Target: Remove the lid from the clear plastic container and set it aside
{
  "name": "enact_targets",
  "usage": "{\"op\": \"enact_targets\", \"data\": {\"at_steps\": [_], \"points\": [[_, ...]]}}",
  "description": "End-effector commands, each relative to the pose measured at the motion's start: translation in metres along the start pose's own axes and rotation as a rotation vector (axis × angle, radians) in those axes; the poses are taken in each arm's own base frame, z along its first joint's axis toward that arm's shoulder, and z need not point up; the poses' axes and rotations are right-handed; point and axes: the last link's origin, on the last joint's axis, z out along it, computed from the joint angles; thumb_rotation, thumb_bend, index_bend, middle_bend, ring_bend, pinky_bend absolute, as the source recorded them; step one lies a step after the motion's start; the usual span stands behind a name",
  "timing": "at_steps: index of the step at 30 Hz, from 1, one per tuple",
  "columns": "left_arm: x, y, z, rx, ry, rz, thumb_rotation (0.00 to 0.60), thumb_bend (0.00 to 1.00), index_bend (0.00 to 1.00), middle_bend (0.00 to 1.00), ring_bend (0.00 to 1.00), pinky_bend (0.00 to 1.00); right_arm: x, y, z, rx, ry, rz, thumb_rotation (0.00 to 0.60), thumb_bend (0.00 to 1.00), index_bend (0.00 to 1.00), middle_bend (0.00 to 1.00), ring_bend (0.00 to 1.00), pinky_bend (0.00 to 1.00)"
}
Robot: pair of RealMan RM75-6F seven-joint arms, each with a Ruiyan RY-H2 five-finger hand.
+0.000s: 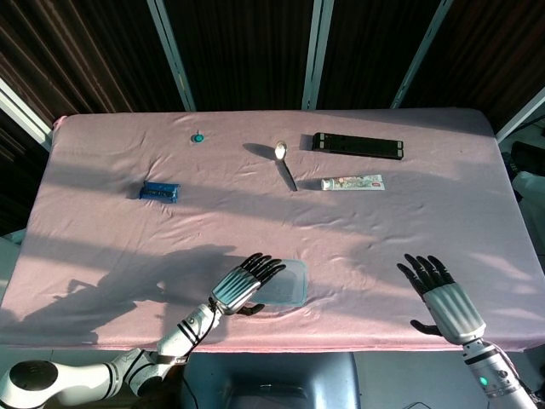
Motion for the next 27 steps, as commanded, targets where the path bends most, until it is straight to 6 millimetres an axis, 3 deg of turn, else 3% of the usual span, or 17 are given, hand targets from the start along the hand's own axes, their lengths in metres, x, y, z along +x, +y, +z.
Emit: {"op": "enact_targets", "data": {"at_steps": [1, 6, 13, 27], "points": [[-0.005, 0.003, 0.000, -0.026, 0.012, 0.014, 0.600, 0.30, 0.00, 0.41, 0.32, 0.12, -0.002, -0.011, 0.015, 0.073, 0.005, 0.041, 0.600, 0.18, 0.07, 0.00, 0.00, 0.00], [-0.004, 0.002, -0.002, -0.039, 0.081, 0.030, 0.600, 0.31, 0.00, 0.35, 0.27, 0.10, 0.000, -0.015, 0.038, 0.191, 0.058, 0.085, 0.600, 0.21, 0.22, 0.07, 0.00, 0.01], [-0.012, 0.011, -0.002, -0.077, 0.066, -0.006, 0.600, 0.31, 0.00, 0.31, 0.24, 0.10, -0.012, -0.018, 0.063, 0.231, 0.030, 0.089, 0.600, 0.21, 0.27, 0.10, 0.00, 0.02], [-0.010, 0.016, 0.004, -0.071, 0.051, 0.016, 0.600, 0.31, 0.00, 0.32, 0.25, 0.10, -0.044, -0.082, 0.107, 0.485, 0.001, 0.129, 0.600, 0.35, 0.47, 0.20, 0.03, 0.06]]}}
